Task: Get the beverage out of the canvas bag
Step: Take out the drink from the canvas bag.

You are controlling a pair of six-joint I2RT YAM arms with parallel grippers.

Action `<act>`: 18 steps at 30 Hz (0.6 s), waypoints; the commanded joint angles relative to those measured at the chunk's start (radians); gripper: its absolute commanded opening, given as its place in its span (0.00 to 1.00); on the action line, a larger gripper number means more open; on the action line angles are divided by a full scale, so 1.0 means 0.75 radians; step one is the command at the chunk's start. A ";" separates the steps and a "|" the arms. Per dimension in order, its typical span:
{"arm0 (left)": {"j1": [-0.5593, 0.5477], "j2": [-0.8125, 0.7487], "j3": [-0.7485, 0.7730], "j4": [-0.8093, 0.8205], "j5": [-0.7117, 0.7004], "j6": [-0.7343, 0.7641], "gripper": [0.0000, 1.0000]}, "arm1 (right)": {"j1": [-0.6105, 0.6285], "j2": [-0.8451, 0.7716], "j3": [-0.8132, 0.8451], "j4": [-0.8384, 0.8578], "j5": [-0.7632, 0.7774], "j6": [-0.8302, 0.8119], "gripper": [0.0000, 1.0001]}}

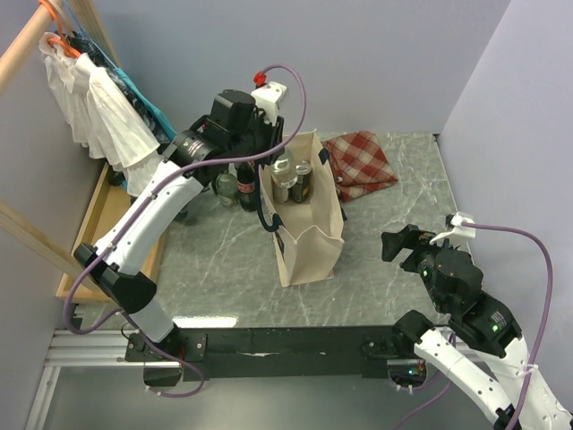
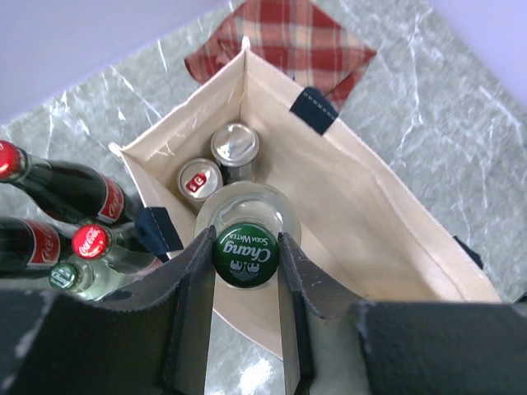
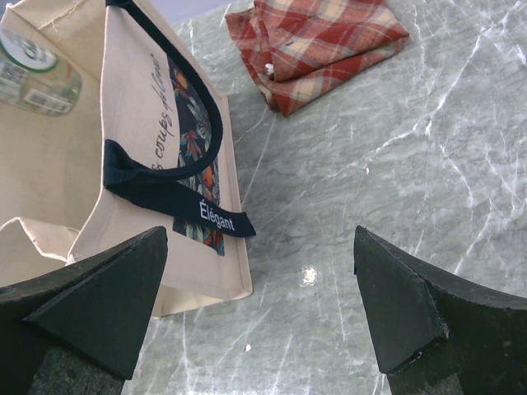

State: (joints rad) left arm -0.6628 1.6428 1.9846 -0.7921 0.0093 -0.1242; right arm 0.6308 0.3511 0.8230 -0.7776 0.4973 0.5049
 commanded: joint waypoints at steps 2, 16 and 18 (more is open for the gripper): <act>-0.010 -0.121 0.105 0.273 0.008 -0.006 0.01 | 0.008 0.025 -0.011 0.043 0.026 0.004 1.00; -0.008 -0.166 0.138 0.363 -0.057 0.031 0.01 | 0.008 0.033 -0.013 0.041 0.039 0.008 1.00; -0.008 -0.186 0.137 0.369 -0.074 0.035 0.01 | 0.006 0.033 -0.013 0.041 0.039 0.008 1.00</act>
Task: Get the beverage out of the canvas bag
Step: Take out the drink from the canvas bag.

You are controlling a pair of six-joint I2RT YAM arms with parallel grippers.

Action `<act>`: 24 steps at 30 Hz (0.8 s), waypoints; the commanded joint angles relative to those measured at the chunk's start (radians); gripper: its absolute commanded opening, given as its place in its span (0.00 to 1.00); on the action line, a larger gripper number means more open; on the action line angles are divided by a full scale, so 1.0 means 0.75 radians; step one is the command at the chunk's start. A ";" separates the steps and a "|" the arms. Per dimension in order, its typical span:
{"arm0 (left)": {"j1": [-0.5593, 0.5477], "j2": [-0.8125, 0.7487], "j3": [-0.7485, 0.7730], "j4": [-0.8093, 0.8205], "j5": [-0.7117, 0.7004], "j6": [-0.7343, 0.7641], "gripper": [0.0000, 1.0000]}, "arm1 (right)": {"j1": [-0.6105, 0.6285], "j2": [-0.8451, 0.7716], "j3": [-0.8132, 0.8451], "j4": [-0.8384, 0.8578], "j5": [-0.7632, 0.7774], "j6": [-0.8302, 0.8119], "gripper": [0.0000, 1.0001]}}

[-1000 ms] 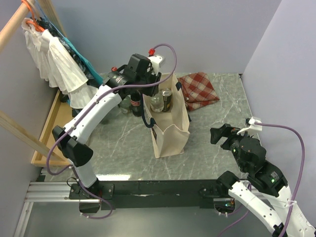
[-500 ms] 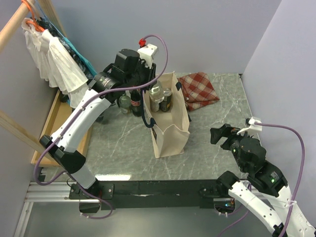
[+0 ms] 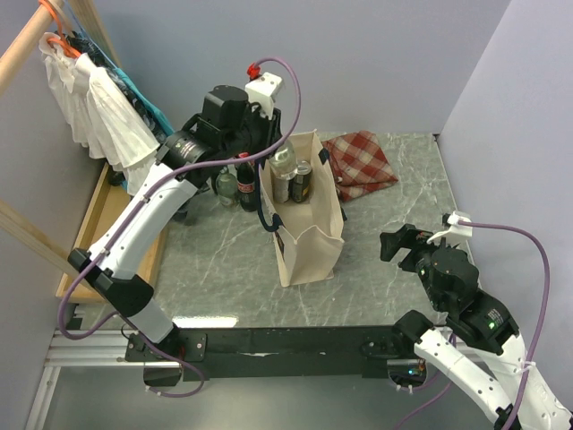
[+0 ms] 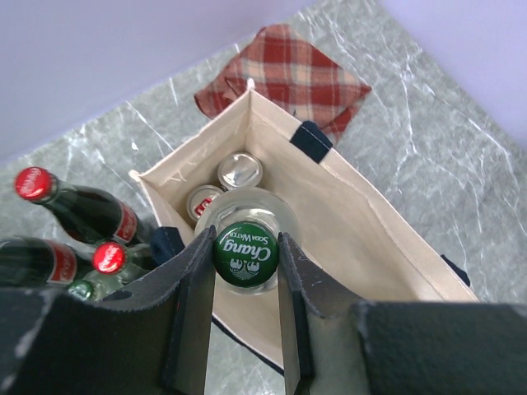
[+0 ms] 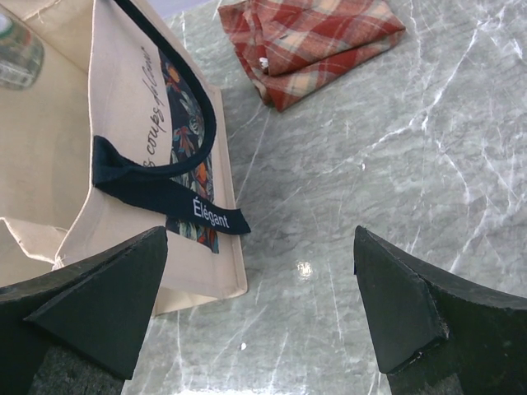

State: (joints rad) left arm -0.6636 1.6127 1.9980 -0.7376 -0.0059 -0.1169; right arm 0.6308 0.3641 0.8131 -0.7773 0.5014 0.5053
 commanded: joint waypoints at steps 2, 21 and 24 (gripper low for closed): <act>-0.009 -0.166 0.114 0.308 -0.064 0.031 0.01 | 0.006 0.016 0.000 0.040 0.033 0.007 1.00; -0.007 -0.383 -0.068 0.423 -0.274 0.064 0.01 | 0.006 0.028 -0.004 0.048 0.010 0.001 1.00; -0.007 -0.401 -0.103 0.407 -0.311 0.072 0.01 | 0.008 0.028 -0.004 0.051 0.008 -0.001 1.00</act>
State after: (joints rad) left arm -0.6647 1.3769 1.9160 -0.6342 -0.1768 -0.0887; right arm 0.6308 0.3775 0.8124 -0.7769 0.5034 0.5049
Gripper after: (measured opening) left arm 0.359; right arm 0.999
